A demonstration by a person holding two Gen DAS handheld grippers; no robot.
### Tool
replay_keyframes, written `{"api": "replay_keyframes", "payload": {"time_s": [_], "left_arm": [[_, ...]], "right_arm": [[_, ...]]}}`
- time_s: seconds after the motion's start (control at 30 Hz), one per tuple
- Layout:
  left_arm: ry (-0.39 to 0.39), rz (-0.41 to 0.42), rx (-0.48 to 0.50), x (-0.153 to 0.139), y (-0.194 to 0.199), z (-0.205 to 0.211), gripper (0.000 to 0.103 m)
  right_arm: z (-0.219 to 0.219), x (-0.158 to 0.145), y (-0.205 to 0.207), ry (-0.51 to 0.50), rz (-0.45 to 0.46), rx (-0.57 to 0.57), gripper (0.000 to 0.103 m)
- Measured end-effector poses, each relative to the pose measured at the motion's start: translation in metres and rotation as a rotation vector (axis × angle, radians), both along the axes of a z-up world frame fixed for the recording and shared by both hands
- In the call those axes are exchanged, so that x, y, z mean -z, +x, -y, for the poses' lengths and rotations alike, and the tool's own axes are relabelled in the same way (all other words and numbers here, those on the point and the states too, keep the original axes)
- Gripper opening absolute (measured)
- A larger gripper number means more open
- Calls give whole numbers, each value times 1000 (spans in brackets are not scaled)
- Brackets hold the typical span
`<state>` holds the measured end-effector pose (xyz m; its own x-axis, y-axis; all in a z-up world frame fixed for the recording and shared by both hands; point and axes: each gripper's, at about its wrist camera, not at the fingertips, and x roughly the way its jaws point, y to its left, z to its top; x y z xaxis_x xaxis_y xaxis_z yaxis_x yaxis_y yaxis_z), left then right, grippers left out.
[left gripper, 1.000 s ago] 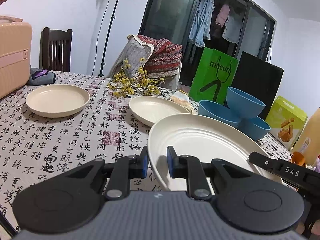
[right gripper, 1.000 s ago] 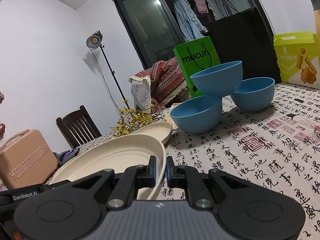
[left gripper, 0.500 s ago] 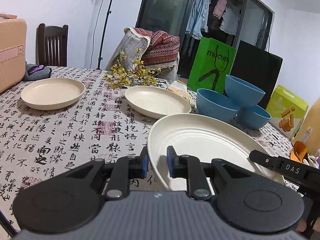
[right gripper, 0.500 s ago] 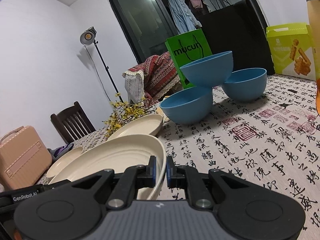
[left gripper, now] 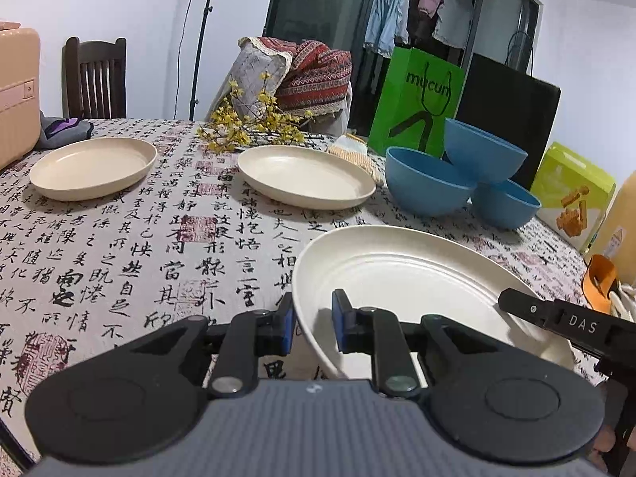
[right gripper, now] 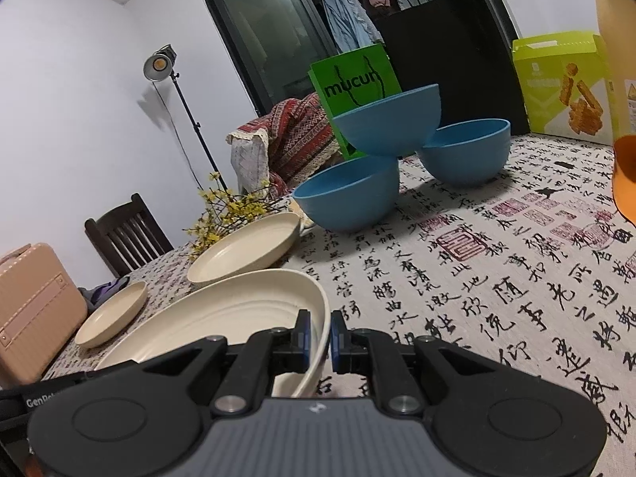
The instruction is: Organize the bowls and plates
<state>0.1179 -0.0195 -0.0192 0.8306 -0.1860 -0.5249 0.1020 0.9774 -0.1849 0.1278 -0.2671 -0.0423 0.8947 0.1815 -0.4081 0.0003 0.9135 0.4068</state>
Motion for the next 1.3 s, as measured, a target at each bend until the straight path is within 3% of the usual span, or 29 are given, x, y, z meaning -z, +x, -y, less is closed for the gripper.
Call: {"api": "replay_keyframes", "payload": {"time_s": [0.8,1.3], "left_arm": [[18,-80,-11,26,15,8,19],[31,-60,-2,29,12,13,19]], "right_arm": [[3,14,5,-15,-38,18,10],[5,18,7,-20,-71,31,10]]}}
